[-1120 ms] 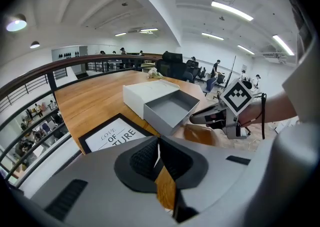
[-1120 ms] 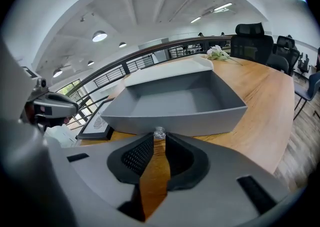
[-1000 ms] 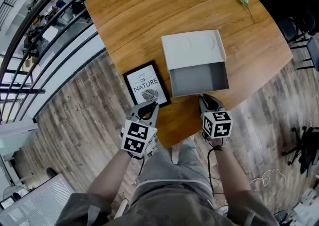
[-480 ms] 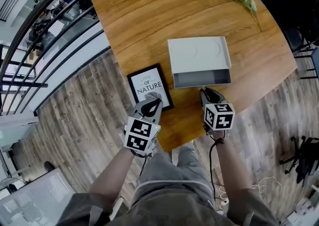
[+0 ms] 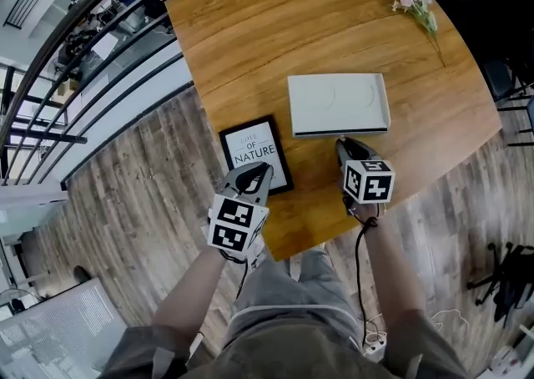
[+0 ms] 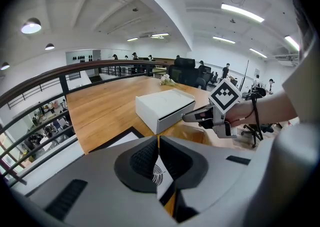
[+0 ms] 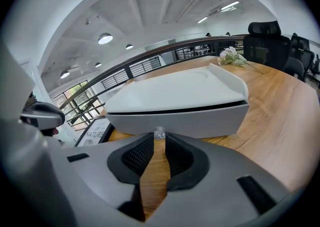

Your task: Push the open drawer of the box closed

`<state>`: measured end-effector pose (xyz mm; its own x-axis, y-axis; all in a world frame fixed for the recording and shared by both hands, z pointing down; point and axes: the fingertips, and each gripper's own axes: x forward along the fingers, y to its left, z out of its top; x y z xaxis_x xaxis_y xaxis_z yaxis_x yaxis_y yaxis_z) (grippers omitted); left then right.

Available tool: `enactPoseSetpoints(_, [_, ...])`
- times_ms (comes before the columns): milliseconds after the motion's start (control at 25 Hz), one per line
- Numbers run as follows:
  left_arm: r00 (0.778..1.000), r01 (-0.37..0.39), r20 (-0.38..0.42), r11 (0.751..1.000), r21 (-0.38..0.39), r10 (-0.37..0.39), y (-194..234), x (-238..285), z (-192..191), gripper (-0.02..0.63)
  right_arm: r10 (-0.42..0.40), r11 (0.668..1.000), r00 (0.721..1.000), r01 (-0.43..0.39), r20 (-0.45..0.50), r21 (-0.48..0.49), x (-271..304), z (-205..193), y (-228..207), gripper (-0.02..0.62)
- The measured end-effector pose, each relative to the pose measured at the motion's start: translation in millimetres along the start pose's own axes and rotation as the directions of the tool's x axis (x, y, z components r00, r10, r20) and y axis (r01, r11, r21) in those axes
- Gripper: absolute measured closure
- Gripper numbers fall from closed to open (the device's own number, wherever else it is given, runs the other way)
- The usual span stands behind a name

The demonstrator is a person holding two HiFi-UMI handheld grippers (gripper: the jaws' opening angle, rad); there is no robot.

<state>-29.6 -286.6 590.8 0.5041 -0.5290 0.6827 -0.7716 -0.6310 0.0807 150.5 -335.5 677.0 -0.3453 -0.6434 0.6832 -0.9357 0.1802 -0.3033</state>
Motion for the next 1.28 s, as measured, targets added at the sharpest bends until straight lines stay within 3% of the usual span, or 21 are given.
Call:
enactPoseSetpoints(280, [0.999, -0.03, 0.019, 0.999, -0.017, 0.031, 1.3, -7.3, 5.8, 0.58, 0.019, 1.0, 1.0, -0.019, 0.004, 0.013, 11.2, 6.6, -4.0, 0.506])
enactPoseSetpoints(360, [0.999, -0.039, 0.019, 0.999, -0.017, 0.039, 1.2, -11.3, 4.2, 0.578, 0.02, 1.0, 1.0, -0.02, -0.005, -0.02, 13.9, 4.2, -1.6, 0.454])
enactPoseSetpoints(440, [0.999, -0.046, 0.019, 0.999, -0.018, 0.047, 0.3, -17.7, 3.1, 0.579, 0.015, 0.999, 1.0, -0.015, -0.009, -0.038, 9.4, 1.6, 1.8, 0.442])
enactPoseSetpoints(680, [0.995, -0.073, 0.068, 0.997, -0.013, 0.074, 1.8, -44.5, 21.4, 0.58, 0.031, 0.999, 0.998, -0.029, 0.054, -0.042, -37.2, 25.8, 19.1, 0.456])
enactPoseSetpoints(800, [0.991, -0.088, 0.101, 0.996, -0.003, 0.088, 1.9, -62.3, 34.3, 0.579, 0.058, 0.993, 0.991, -0.045, 0.119, -0.114, -74.9, 49.1, 36.8, 0.482])
enactPoseSetpoints(1040, [0.975, -0.127, 0.191, 0.99, 0.059, 0.114, 3.7, -104.3, 75.0, 0.579, 0.126, 0.975, 0.956, -0.069, 0.267, -0.213, -156.3, 106.8, 74.5, 0.525])
enactPoseSetpoints(1280, [0.942, -0.112, 0.326, 0.991, 0.078, 0.08, -5.9, -150.1, 130.5, 0.579, 0.233, 0.958, 0.892, -0.142, 0.388, -0.248, -231.3, 154.8, 117.1, 0.545])
